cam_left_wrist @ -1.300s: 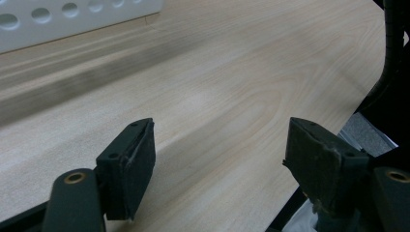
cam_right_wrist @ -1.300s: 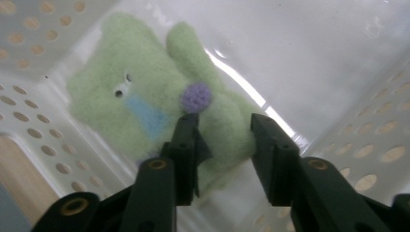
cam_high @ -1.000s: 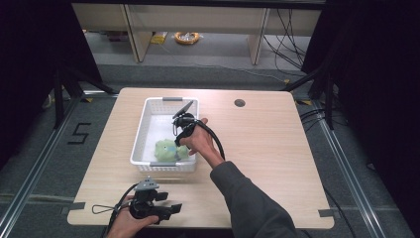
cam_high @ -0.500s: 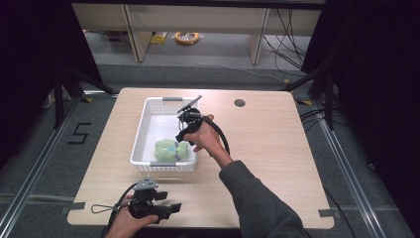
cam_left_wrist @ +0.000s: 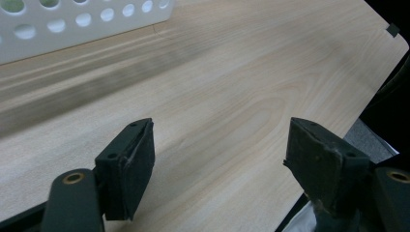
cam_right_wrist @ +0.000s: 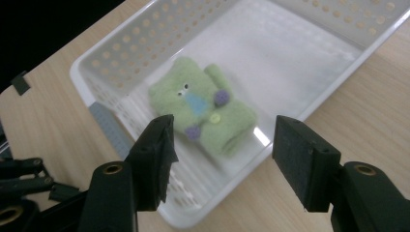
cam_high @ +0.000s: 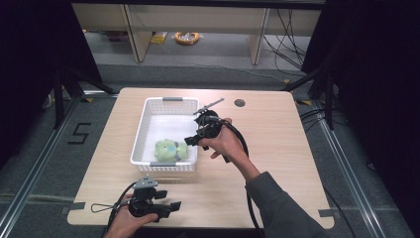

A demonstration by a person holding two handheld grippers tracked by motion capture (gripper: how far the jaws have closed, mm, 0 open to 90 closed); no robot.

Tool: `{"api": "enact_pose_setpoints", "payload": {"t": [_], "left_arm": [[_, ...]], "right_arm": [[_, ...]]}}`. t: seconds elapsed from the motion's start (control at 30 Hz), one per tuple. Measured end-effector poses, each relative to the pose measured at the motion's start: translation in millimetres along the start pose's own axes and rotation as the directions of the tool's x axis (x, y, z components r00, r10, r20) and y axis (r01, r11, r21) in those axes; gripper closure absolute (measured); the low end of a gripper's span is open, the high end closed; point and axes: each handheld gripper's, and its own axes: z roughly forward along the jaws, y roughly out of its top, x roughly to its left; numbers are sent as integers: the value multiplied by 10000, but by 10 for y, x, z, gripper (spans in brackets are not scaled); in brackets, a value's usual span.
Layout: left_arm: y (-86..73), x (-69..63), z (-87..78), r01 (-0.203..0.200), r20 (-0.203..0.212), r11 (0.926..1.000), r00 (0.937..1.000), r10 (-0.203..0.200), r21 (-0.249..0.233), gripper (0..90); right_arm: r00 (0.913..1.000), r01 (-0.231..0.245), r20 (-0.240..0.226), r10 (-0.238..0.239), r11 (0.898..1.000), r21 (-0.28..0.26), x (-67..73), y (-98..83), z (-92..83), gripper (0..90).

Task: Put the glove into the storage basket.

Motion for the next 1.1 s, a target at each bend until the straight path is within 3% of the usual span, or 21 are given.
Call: {"api": "enact_pose_setpoints", "payload": {"t": [0.07, 0.1, 0.13, 0.2, 0.33, 0.37, 0.43, 0.5, 0.53, 0.63, 0.77, 1.03, 1.1], "left_arm": [[3, 3, -4, 56, -83, 10000, 10000, -56, -56, 245], [5, 5, -8, -27, -189, 10000, 9998, 25, -81, 244], [11, 8, -12, -106, -217, 9999, 9997, 105, -54, 244], [16, 7, -13, -140, -290, 9999, 9995, 137, -76, 238], [12, 13, 1, -131, -381, 9999, 9992, 127, -99, 237], [14, 22, -13, -330, -479, 9994, 9983, 336, 130, 237], [14, 20, -2, -179, -323, 9998, 9993, 179, 7, 237], [17, 8, -6, -138, -498, 9999, 9987, 136, -42, 237], [18, 14, -4, -138, -399, 9999, 9991, 135, -79, 237], [20, 18, -2, -69, -332, 9999, 9994, 64, -147, 237], [19, 20, -1, -21, -334, 9999, 9994, 16, -143, 237], [59, 13, -13, -86, -327, 9995, 9994, 77, -289, 237], [67, 15, -24, -136, -361, 9995, 9993, 126, -285, 237]], "right_arm": [[9993, -363, 107, 363, 9993, -36, 10, -81, -87, 393], [9999, -133, 5, 133, 9998, -178, -14, -121, -118, 389], [9996, -283, 29, 284, 9993, -242, -9, -163, -158, 386], [9998, -78, -178, 68, 9982, -598, -36, -260, -229, 377], [9999, -120, -121, 109, 9952, -970, -92, -426, -325, 370], [10000, -57, -83, 49, 9945, -1042, -114, -468, -347, 368], [9999, -165, 25, 169, 9936, -1114, -128, -551, -388, 367], [9995, -285, 128, 305, 9902, -1365, -134, -639, -430, 366], [9998, -96, 151, 118, 9906, -1366, -151, -662, -451, 366], [9999, -128, -30, 124, 9870, -1601, -151, -763, -501, 364], [9998, -173, 77, 191, 9817, -1897, -151, -885, -547, 360], [9996, -289, -51, 285, 9878, -1530, -125, -1104, -520, 351], [9999, -112, -134, 91, 9862, -1652, -146, -1141, -504, 348]]}}
